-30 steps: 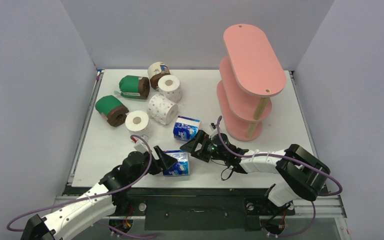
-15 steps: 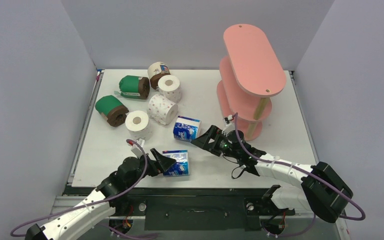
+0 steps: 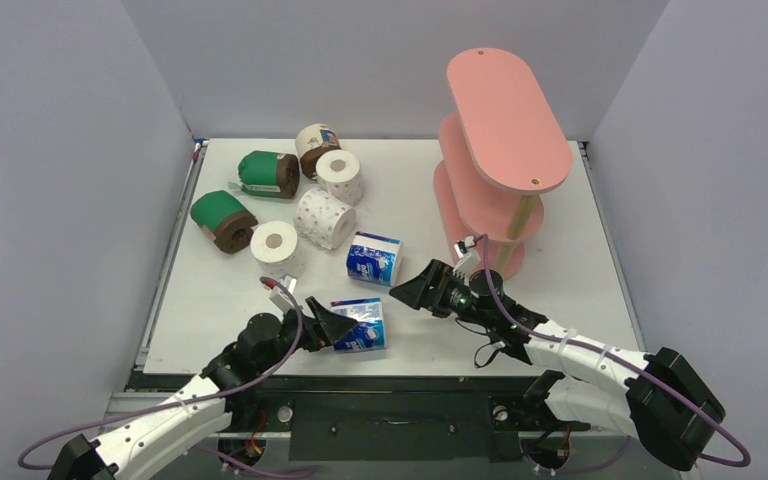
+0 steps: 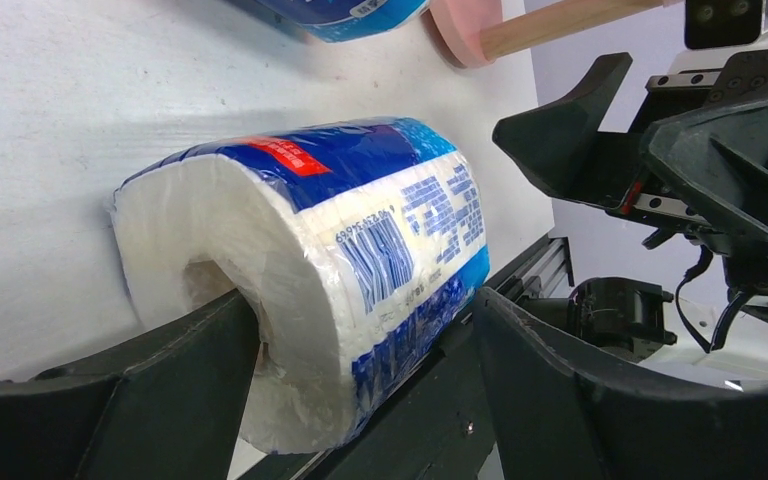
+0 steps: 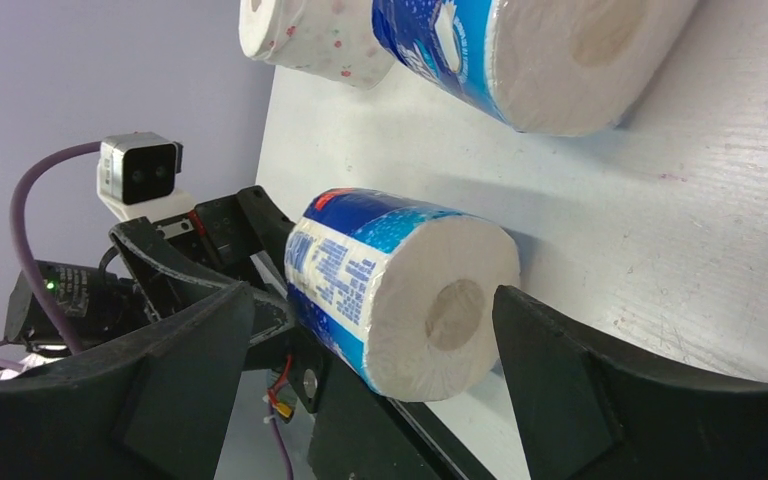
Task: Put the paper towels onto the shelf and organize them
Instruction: Adjust the paper towel at the center of the board.
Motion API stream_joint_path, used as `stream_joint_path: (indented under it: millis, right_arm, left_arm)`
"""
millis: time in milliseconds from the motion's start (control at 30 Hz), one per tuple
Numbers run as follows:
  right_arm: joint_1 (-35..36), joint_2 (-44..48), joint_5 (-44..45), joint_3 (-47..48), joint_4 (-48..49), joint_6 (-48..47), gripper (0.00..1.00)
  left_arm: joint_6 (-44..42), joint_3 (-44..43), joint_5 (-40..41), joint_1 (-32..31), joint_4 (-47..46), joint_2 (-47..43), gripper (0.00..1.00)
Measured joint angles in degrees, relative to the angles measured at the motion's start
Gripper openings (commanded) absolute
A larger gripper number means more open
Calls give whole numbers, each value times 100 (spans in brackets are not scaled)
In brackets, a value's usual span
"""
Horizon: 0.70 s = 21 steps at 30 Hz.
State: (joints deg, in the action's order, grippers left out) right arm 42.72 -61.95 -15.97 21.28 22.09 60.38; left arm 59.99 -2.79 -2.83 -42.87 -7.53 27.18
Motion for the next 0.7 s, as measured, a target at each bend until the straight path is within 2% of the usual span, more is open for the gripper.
stream_joint_path:
  millis: [267,600,700]
  right_arm:
    - [0,299,4,-63,-90,-142,85]
    - [0,798,57,-68,-507,-345,85]
    - [0,1091,127,-68,-748,-459,85]
  left_arm:
    - [0,83,-184,76,-531,426,54]
    - [-76,79,-240,98,-404,120,23]
    - [-136,-24,-258,98,-221,50,21]
